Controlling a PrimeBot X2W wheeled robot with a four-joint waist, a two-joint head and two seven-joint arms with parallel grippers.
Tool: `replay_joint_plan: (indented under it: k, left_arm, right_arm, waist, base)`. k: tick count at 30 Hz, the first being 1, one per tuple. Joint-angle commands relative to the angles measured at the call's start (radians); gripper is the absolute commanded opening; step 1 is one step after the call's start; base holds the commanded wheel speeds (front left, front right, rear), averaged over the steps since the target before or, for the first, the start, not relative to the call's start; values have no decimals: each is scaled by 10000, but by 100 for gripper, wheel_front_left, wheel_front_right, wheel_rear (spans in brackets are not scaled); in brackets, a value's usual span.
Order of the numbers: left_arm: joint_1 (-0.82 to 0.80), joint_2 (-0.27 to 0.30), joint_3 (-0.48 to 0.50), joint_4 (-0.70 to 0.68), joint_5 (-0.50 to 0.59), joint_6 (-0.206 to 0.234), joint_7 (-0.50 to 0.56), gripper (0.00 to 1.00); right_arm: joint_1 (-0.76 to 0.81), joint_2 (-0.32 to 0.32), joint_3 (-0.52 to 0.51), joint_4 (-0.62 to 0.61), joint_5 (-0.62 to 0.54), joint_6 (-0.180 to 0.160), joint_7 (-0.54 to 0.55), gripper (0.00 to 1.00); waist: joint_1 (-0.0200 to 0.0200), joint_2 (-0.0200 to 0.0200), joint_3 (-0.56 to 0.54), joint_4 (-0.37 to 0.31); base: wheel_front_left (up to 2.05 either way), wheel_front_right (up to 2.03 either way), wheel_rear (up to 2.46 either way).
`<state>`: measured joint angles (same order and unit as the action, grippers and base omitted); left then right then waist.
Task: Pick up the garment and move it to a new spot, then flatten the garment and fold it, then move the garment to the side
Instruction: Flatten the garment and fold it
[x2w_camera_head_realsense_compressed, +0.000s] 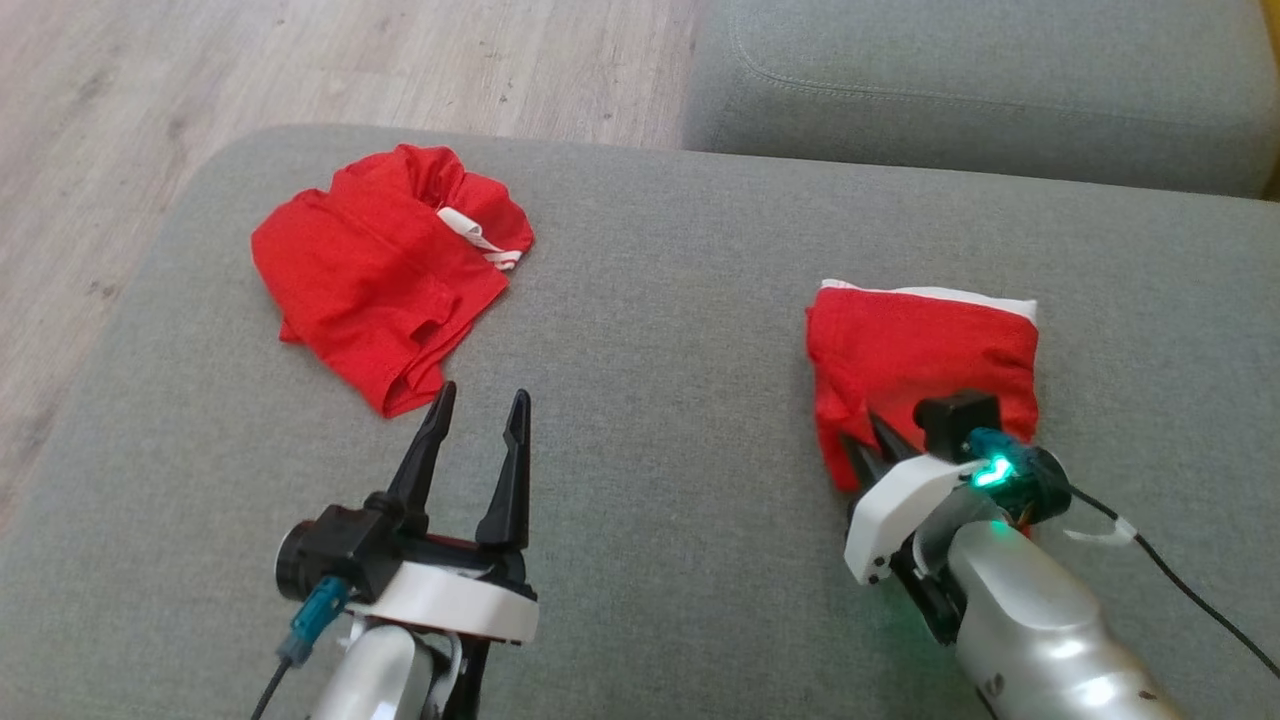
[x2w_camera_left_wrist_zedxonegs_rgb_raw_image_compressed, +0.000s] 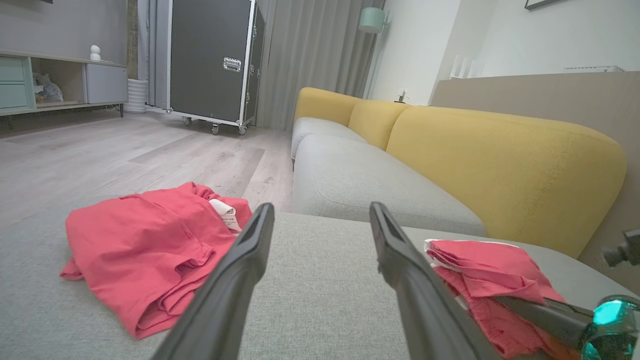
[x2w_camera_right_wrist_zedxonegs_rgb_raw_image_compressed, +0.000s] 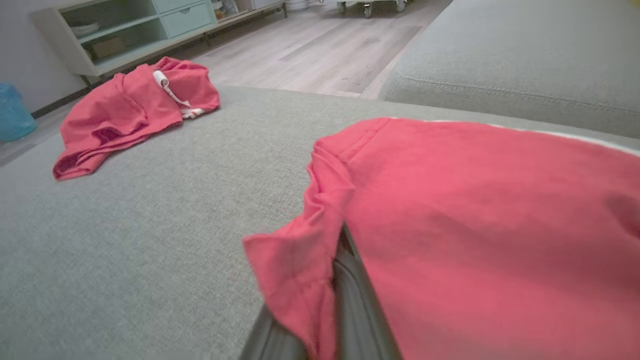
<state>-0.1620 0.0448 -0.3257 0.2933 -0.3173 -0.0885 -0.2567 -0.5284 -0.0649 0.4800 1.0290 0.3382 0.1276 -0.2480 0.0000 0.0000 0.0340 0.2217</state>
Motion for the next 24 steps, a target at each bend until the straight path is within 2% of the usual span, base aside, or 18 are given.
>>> replay_joint_plan:
  k: [1,2,7,10,13,15,19,24]
  left_arm:
    - [-268,55,332,-306,-23,29,-51,100]
    - [-269,55,348,-304,-28,40,-51,100]
    - [-267,55,404,-295,-35,65,-51,100]
    - [-242,54,492,-337,-28,76,-51,100]
    - [-226,54,622,-434,5,79,-51,100]
    - [-213,54,747,-547,-5,96,-51,100]
    - [-180,54,996,-804,5,129,-51,100]
    - [-122,54,1171,-1001,54,108,-51,100]
  right_arm:
    - [-435,137,334,-75,-115,31,-137,45]
    - [-451,138,486,173,-211,31,-128,100]
    - [-450,142,1309,304,-173,31,-132,100]
    - [-364,144,1806,-178,252,31,-134,100]
    - [-315,143,1765,-1006,624,31,-135,100]
    - [-295,-19,1244,-1797,611,31,-135,100]
    - [204,-457,-466,-3462,-352,31,-136,100]
    - [1397,-338,-2562,-5185,-1840,31,-136,100]
  waist:
    - [0,0,17,-43]
    - [0,0,14,-83]
    - [0,0,-60,-309]
    - [0,0,-134,-595]
    - [0,0,-201,-949]
    - [0,0,-231,-1209]
    - [0,0,-252,-1720]
    - [0,0,-320,-2204]
  base:
    - [0,0,0]
    - [0,0,0]
    - [0,0,0]
    - [0,0,0]
    - [0,0,0]
    - [0,0,0]
    - [0,0,0]
    - [0,0,0]
